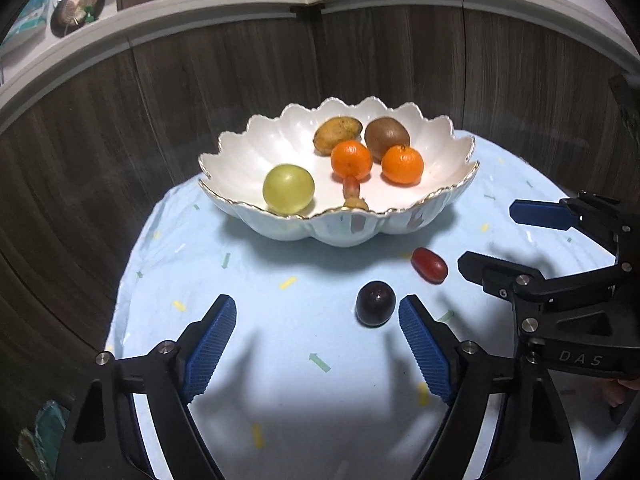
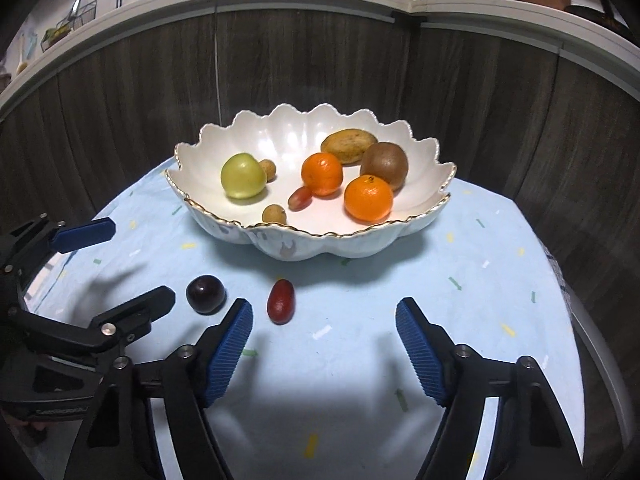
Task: Organize fruits
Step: 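Withdraw both open tools from the bowl toward the dark plum and red date, then grasp the dark plum with the left tool while the right tool grasps the red date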
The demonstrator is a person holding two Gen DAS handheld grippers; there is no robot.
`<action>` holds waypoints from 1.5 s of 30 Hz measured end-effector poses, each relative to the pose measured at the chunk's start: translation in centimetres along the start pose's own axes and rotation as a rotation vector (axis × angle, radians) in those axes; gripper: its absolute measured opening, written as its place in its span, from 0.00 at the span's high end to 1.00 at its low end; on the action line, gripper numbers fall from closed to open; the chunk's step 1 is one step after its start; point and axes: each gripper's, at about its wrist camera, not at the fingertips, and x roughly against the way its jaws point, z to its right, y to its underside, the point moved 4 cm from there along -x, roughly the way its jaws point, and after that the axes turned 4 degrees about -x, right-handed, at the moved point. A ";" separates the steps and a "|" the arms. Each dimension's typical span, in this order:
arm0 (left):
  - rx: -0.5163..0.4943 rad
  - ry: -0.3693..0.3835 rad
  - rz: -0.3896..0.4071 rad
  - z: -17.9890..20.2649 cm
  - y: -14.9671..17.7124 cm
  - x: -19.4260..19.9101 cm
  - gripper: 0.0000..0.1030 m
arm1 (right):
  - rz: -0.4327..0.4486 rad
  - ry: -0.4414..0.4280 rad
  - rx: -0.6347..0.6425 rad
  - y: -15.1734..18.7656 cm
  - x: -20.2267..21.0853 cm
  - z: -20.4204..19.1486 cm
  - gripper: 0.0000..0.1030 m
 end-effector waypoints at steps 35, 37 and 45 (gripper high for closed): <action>-0.071 0.168 -0.149 2.3 -0.5 -4.0 0.59 | -0.203 -0.204 0.046 -0.5 -5.3 -1.5 0.71; -0.070 0.184 -0.149 2.4 -0.5 -4.0 0.66 | -0.216 -0.196 0.037 -0.4 -5.5 -1.5 0.76; -0.040 0.195 -0.151 2.4 -0.6 -3.9 0.76 | -0.227 -0.172 0.031 -0.4 -5.1 -1.6 0.82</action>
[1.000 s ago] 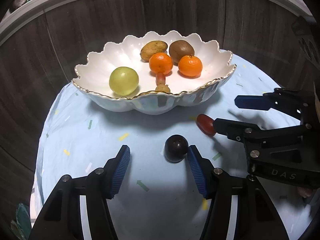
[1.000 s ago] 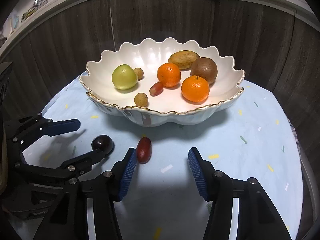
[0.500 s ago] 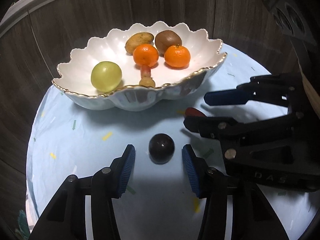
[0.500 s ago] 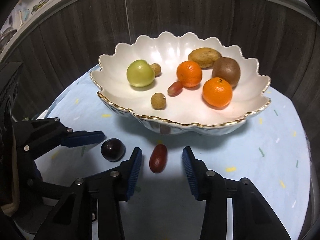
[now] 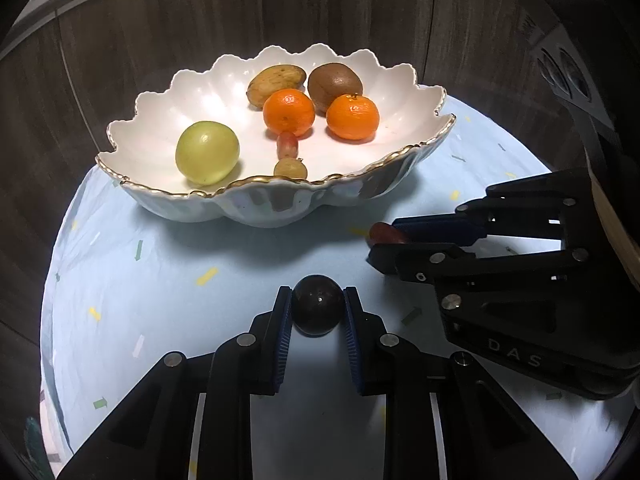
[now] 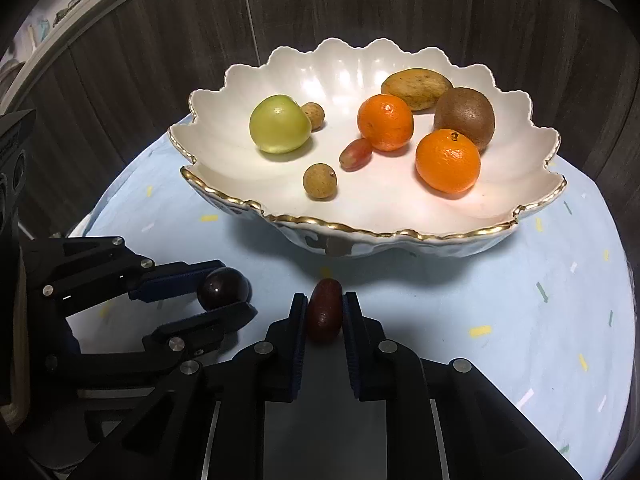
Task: Organize fruits
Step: 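Grasp the dark plum with the left tool while the right tool grasps the red date, then lift the plum and date and carry both over the bowl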
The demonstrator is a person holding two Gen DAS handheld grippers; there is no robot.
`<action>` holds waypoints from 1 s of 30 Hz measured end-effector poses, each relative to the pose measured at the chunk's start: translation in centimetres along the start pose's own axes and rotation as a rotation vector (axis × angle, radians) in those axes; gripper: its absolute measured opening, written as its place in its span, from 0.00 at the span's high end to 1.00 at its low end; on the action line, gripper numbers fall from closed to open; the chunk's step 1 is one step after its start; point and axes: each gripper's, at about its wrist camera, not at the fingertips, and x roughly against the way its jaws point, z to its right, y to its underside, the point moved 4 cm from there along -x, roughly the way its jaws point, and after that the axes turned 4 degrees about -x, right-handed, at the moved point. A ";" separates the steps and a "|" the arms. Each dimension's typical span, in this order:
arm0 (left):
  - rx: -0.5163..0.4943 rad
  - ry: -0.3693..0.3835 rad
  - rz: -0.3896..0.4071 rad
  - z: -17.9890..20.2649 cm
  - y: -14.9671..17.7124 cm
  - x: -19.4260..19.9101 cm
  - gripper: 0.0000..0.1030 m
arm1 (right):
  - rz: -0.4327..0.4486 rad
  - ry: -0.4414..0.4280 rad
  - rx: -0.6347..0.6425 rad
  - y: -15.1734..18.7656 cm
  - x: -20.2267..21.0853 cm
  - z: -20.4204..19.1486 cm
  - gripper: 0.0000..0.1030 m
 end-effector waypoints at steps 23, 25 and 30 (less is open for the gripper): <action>0.088 -0.074 0.043 0.3 -1.3 7.0 0.76 | 0.094 0.033 -0.087 0.5 7.4 -1.4 0.82; 0.097 -0.082 0.047 0.1 -1.4 7.6 0.76 | 0.107 0.036 -0.093 0.3 8.1 -1.6 0.82; 0.117 -0.095 0.059 -0.1 -1.6 9.2 0.76 | 0.136 0.040 -0.093 -0.1 9.8 -2.3 0.82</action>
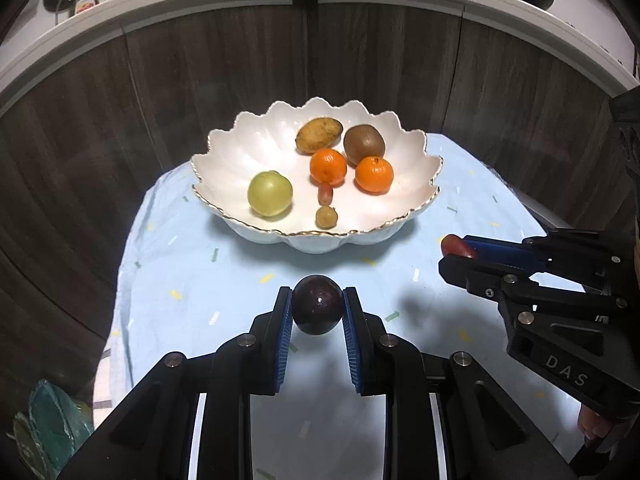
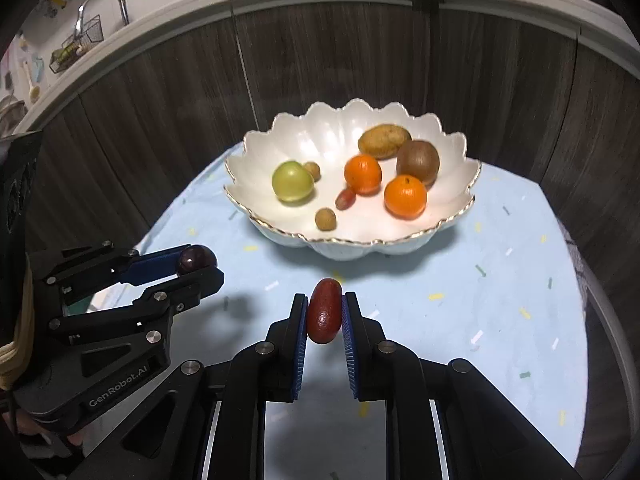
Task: Organize fruits
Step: 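Lift the plum and date and carry both over the bowl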
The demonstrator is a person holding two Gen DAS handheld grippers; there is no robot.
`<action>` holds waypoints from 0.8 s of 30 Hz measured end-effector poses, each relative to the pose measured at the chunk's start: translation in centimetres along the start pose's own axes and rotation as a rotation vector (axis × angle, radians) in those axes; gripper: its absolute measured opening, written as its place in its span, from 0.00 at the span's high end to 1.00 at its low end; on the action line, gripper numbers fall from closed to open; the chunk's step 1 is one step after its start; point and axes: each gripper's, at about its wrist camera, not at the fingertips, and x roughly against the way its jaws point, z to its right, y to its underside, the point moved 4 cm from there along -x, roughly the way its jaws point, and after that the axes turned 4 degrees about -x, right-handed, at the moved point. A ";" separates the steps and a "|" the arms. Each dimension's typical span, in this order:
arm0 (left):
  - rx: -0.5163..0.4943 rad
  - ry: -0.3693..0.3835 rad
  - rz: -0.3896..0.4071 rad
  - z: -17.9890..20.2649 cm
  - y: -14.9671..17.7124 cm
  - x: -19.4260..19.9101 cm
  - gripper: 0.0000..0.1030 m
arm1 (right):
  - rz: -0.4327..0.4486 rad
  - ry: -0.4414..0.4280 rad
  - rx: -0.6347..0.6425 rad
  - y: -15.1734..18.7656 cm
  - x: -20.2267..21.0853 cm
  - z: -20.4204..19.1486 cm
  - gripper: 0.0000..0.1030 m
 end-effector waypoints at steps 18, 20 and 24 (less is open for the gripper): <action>0.052 -0.018 0.030 -1.5 -3.8 2.5 0.76 | 0.101 0.042 -0.024 -5.0 3.8 -0.1 0.82; 0.058 -0.021 0.034 -1.9 -4.5 2.6 0.76 | 0.108 0.047 -0.022 -5.7 3.9 -0.1 0.82; 0.069 -0.028 0.038 -2.7 -5.7 2.5 0.76 | 0.119 0.052 -0.024 -6.9 3.9 0.2 0.82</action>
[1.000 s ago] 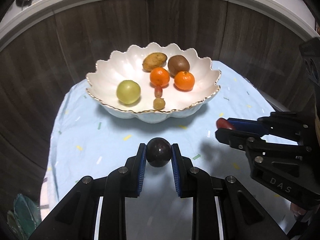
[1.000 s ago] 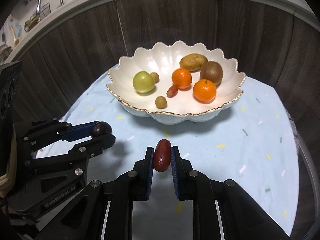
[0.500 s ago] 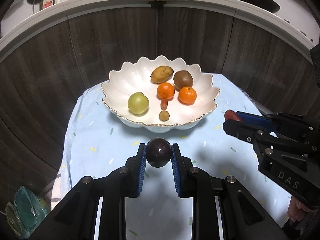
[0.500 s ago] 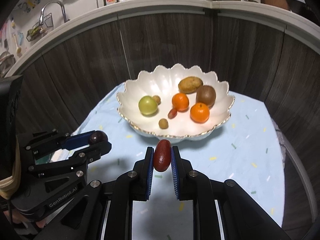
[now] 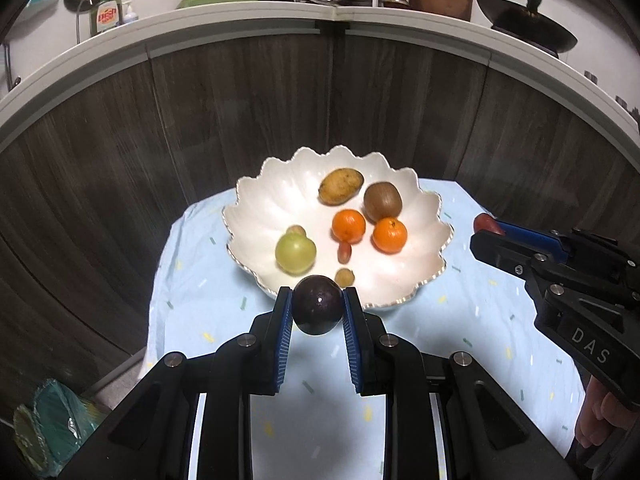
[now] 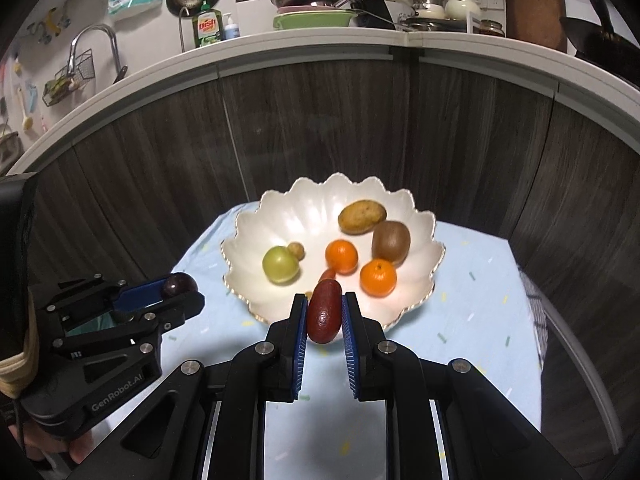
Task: Organize fruits
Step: 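Lift the plum and date and carry both over the bowl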
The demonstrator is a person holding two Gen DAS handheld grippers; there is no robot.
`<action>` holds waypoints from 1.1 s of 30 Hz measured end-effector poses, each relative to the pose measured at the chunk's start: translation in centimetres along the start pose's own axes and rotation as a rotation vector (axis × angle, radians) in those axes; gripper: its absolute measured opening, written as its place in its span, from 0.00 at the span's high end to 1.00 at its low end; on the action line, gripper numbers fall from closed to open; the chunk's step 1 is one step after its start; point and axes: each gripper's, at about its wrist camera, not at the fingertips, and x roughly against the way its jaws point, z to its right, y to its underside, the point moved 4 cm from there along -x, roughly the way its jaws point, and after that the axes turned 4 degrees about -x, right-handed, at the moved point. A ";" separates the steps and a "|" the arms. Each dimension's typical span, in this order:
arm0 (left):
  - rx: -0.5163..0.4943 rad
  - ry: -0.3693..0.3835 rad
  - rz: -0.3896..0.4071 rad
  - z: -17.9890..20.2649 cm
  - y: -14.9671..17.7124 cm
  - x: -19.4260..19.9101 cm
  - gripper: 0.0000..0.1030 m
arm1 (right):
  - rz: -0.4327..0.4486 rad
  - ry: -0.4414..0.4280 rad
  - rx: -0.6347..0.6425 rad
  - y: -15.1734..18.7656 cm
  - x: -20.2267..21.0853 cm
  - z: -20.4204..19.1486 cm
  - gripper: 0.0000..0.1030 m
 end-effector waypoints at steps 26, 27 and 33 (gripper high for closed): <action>0.034 -0.045 0.014 -5.0 -7.8 -5.5 0.76 | 0.023 0.057 -0.003 -7.2 -5.8 2.1 0.82; 0.035 -0.041 0.011 -5.1 -8.0 -5.9 0.76 | 0.020 0.058 -0.006 -7.4 -6.1 2.1 0.82; 0.044 -0.042 -0.003 -5.9 -9.1 -8.1 0.76 | -0.009 0.064 -0.023 -8.1 -8.5 2.5 0.82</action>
